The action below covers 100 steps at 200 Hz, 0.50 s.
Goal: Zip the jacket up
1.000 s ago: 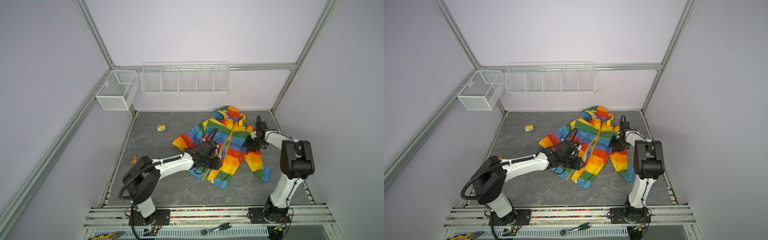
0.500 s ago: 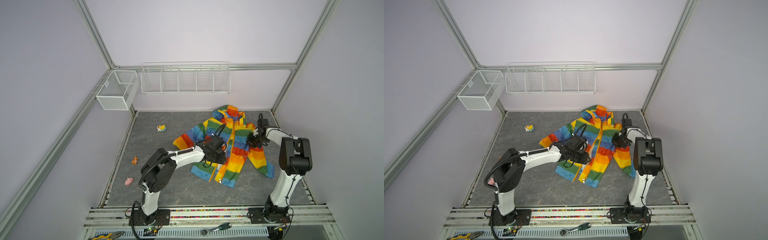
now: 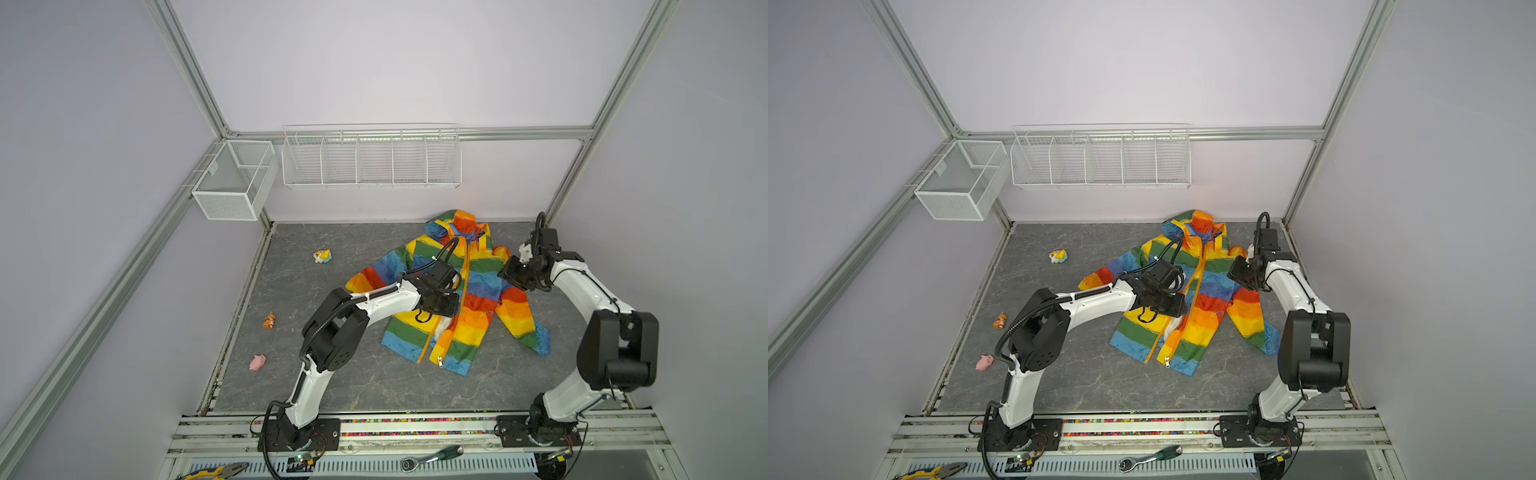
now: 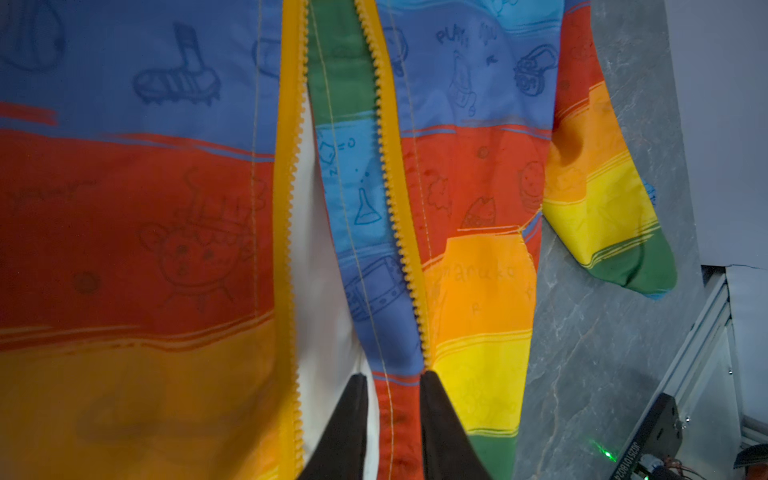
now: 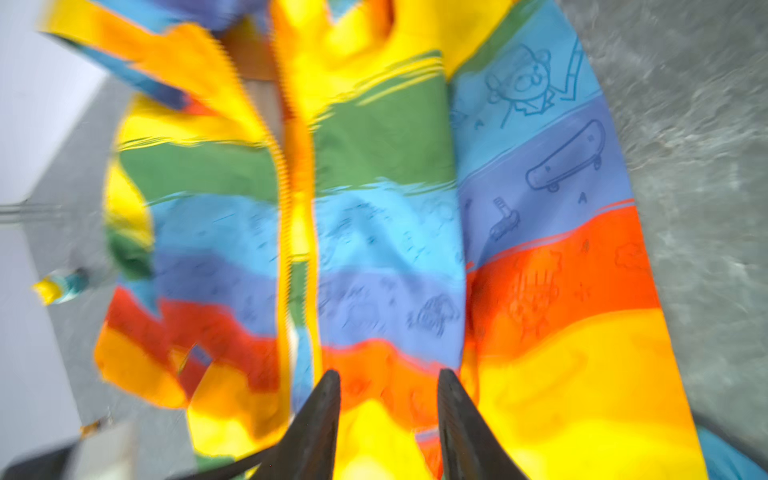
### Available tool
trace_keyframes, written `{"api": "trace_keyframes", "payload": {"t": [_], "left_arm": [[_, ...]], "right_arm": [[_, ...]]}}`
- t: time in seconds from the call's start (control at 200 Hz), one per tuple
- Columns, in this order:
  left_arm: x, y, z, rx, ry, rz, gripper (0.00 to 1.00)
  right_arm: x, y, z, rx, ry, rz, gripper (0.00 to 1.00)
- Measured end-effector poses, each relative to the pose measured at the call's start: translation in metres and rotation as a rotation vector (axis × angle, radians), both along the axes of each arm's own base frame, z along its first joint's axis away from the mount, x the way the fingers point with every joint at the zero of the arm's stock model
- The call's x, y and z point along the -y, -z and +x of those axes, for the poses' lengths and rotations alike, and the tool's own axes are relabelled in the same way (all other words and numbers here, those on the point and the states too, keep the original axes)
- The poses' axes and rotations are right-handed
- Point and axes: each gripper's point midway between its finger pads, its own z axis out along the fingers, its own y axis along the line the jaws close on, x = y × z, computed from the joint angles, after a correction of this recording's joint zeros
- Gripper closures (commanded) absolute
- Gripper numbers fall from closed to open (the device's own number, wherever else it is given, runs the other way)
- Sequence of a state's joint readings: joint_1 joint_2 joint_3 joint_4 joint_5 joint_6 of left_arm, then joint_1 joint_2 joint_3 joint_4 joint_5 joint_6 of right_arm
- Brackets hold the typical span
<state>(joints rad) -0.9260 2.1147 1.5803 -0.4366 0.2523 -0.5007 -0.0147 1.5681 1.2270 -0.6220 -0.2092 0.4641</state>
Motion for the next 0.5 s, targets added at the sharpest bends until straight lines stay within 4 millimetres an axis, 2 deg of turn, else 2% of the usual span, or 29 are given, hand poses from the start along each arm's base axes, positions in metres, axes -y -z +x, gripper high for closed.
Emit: {"api": "trace_keyframes", "payload": {"t": [0.085,0.165,0.37,0.5], "left_arm": [[0.000,0.005,0.000,-0.013,0.001,0.004,0.81],[0.001,0.007,0.002,-0.017,-0.001,0.004,0.81],[-0.006,0.012,0.013,-0.034,-0.030,0.011,0.82],[-0.021,0.013,0.022,-0.038,-0.075,0.017,0.82]], "right_arm": [[-0.019,-0.018,-0.016,0.048,-0.049,0.004,0.73],[-0.041,-0.016,-0.035,0.044,-0.101,0.021,0.79],[-0.092,0.028,-0.083,-0.092,-0.204,0.069,0.91],[-0.115,0.043,-0.093,-0.128,-0.247,0.084,0.93]]}}
